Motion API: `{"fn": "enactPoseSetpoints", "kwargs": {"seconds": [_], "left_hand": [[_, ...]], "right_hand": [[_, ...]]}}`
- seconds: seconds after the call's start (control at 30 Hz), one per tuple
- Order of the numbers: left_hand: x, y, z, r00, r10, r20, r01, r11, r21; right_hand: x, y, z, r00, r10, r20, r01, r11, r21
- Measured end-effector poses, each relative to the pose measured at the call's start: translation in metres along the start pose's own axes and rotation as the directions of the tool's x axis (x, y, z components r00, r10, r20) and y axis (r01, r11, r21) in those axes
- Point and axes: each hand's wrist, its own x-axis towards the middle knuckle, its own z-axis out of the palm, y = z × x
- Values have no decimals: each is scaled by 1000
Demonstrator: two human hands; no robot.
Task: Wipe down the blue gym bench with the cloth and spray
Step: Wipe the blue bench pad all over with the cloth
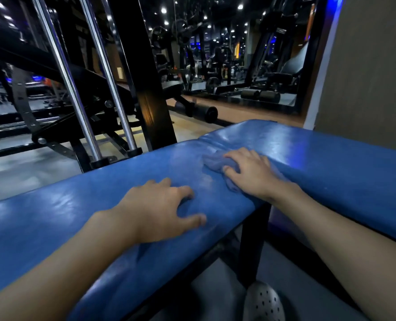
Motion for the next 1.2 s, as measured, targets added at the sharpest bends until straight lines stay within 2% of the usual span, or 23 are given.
{"fn": "enactPoseSetpoints", "kwargs": {"seconds": [0.1, 0.2, 0.43, 0.67, 0.9, 1.03, 1.1, 1.2], "left_hand": [[30, -27, -2, 996, -51, -69, 45, 995, -88], [54, -62, 5, 988, -142, -63, 132, 981, -142], [74, -127, 23, 944, -327, 45, 330, 933, -146], [93, -146, 24, 935, -345, 74, 353, 922, -157], [95, -166, 22, 933, -358, 31, 350, 886, -305], [82, -185, 19, 895, -431, 114, 445, 858, -256], [71, -194, 16, 869, -458, 188, 492, 840, -228], [63, -198, 14, 853, -458, 251, 514, 823, -242]], "right_hand": [[39, -13, 12, 971, -107, 215, 120, 992, -48], [72, -25, 29, 945, -133, 299, 160, 985, -65], [141, -43, 59, 902, -187, 390, 212, 977, -21], [199, -64, 83, 852, -280, 443, 289, 956, 49], [205, -129, 101, 735, -391, 553, 403, 909, 107], [205, -130, 103, 697, -494, 521, 449, 866, 220], [216, -108, 104, 705, -484, 518, 421, 874, 242], [228, -90, 108, 756, -389, 527, 340, 921, 191]]}}
